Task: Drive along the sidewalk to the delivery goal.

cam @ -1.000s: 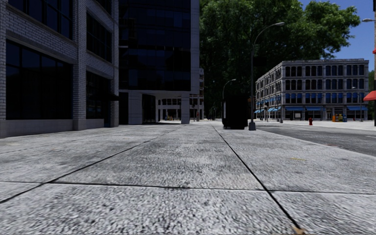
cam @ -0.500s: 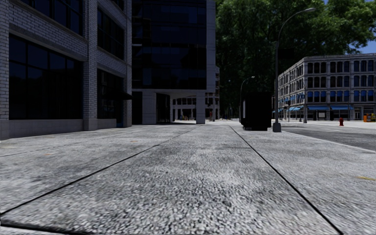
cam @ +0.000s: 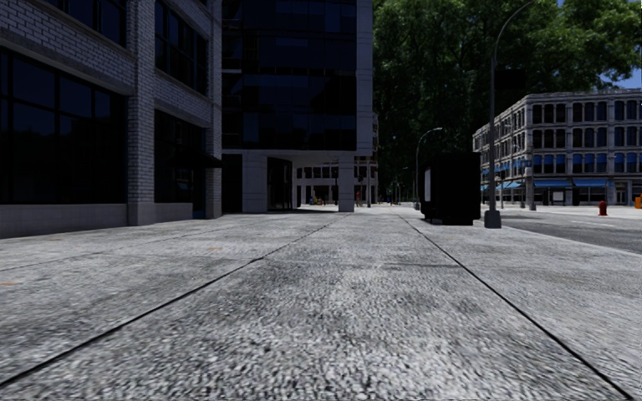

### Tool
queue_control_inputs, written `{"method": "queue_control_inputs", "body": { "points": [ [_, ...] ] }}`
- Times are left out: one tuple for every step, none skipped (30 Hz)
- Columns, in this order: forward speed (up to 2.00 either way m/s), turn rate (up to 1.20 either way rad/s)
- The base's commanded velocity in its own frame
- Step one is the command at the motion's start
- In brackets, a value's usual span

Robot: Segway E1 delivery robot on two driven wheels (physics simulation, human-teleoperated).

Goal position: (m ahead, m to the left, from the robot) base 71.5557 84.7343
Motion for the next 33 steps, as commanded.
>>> {"method": "queue_control_inputs", "body": {
  "points": [
    [2.0,0.0],
    [2.0,0.0],
    [2.0,0.0],
    [2.0,0.0],
    [2.0,0.0],
    [2.0,0.0],
    [2.0,0.0],
    [2.0,0.0],
    [2.0,0.0],
    [2.0,0.0],
    [2.0,0.0],
    [2.0,0.0],
    [2.0,0.0],
    [2.0,0.0],
    [2.0,0.0],
    [1.98,0.0],
    [1.98,0.0],
    [2.0,0.0],
    [2.0,0.0],
    [2.0,0.0],
    [2.0,0.0],
    [2.0,0.0],
    [2.0,0.0],
    [2.0,0.0],
    [2.0,0.0],
    [2.0,0.0],
    [2.0,0.0],
    [2.0,0.0],
    [2.0,0.0],
    [2.0,0.0],
    [2.0,0.0],
    [2.0,0.0],
    [2.0,0.0]
  ]
}}
